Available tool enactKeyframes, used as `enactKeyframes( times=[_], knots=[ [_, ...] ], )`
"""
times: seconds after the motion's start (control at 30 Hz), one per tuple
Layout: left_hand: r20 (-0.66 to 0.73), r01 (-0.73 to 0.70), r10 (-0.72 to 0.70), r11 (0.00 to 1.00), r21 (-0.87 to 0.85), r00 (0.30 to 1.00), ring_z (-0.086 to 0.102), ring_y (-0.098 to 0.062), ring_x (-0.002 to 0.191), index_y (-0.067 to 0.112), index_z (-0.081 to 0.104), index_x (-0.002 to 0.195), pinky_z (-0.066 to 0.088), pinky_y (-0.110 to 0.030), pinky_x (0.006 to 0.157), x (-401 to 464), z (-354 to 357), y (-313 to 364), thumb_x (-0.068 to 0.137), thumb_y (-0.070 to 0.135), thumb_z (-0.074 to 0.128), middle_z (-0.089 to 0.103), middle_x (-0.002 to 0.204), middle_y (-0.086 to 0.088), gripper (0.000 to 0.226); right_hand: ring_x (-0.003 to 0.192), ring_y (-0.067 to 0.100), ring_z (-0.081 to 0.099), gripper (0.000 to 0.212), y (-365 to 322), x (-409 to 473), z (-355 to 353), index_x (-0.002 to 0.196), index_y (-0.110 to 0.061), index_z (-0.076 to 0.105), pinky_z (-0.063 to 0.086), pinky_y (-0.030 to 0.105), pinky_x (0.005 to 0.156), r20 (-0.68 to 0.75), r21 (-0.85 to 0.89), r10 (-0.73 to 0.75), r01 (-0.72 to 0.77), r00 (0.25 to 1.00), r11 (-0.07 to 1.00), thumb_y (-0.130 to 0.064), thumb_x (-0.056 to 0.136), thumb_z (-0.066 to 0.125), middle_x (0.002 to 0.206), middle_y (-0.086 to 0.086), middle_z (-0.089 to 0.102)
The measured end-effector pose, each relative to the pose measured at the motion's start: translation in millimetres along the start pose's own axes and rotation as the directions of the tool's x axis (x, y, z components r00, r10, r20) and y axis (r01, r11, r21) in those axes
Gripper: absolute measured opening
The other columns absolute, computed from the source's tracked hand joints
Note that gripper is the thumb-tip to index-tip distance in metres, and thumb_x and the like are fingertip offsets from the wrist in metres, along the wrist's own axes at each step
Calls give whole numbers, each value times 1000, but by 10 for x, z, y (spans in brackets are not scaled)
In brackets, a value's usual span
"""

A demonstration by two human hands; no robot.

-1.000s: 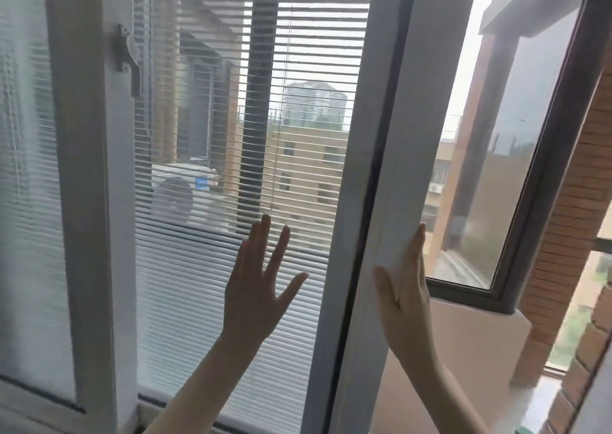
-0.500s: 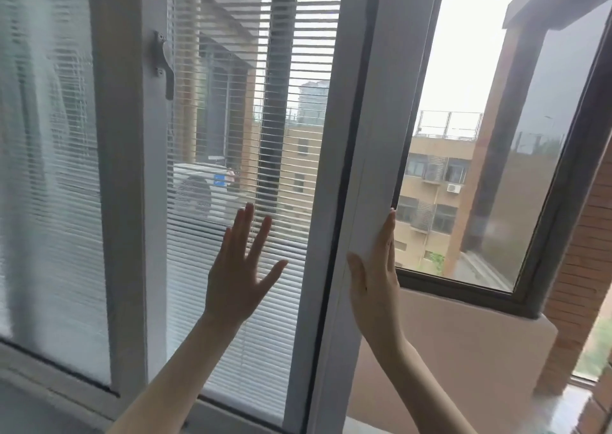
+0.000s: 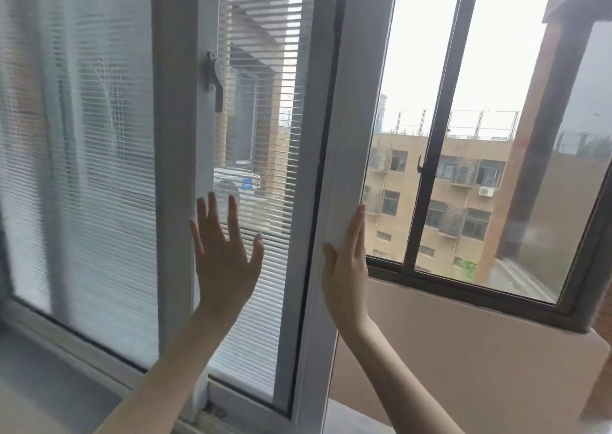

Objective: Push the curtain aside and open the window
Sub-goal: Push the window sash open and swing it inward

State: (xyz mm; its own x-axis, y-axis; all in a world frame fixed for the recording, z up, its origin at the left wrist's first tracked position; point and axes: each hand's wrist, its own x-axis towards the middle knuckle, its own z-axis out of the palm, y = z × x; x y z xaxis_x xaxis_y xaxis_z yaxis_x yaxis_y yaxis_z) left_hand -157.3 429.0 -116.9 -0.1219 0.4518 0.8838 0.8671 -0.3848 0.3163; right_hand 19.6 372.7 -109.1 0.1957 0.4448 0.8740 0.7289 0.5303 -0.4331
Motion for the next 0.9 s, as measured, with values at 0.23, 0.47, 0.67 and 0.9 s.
enactKeyframes(
  times=[0.23, 0.47, 0.67, 0.9],
  knots=[
    [66, 297, -293, 952, -73, 954, 10, -44, 155, -4, 8, 158, 12, -51, 128, 103, -52, -413, 95, 54, 36, 9, 166, -30, 89, 156, 18, 4, 73, -136, 40, 406, 158, -5, 0, 14, 11, 117, 44, 7, -22, 21, 999, 1000, -10, 103, 48, 169, 11, 2],
    [50, 341, -337, 929, -145, 940, 48, -46, 126, -4, 26, 152, 54, -59, 97, 97, -66, -643, 91, 33, 69, 45, 144, -29, 83, 155, 12, 13, 91, -181, 68, 614, 160, -23, -1, 17, 34, 125, 144, 310, 234, -269, 961, 912, -26, 97, 64, 170, 1, 8],
    [99, 366, -354, 919, -147, 930, 48, -47, 114, -12, 39, 143, 51, -57, 92, 143, -143, -773, 86, 31, 76, 51, 129, -34, 81, 97, 8, 73, 32, -80, 155, 592, 107, -37, 58, 59, 30, 87, 229, 398, 323, -391, 918, 830, -21, 86, 77, 104, -15, 73],
    [99, 373, -360, 908, -194, 928, 48, -47, 115, -11, 40, 143, 51, -56, 94, 139, -213, -752, 84, 28, 78, 50, 129, -34, 81, 98, 12, 74, 37, -63, 136, 498, 117, -27, 58, 60, 36, 89, 238, 450, 327, -402, 914, 797, -20, 86, 77, 108, -9, 73]
  ],
)
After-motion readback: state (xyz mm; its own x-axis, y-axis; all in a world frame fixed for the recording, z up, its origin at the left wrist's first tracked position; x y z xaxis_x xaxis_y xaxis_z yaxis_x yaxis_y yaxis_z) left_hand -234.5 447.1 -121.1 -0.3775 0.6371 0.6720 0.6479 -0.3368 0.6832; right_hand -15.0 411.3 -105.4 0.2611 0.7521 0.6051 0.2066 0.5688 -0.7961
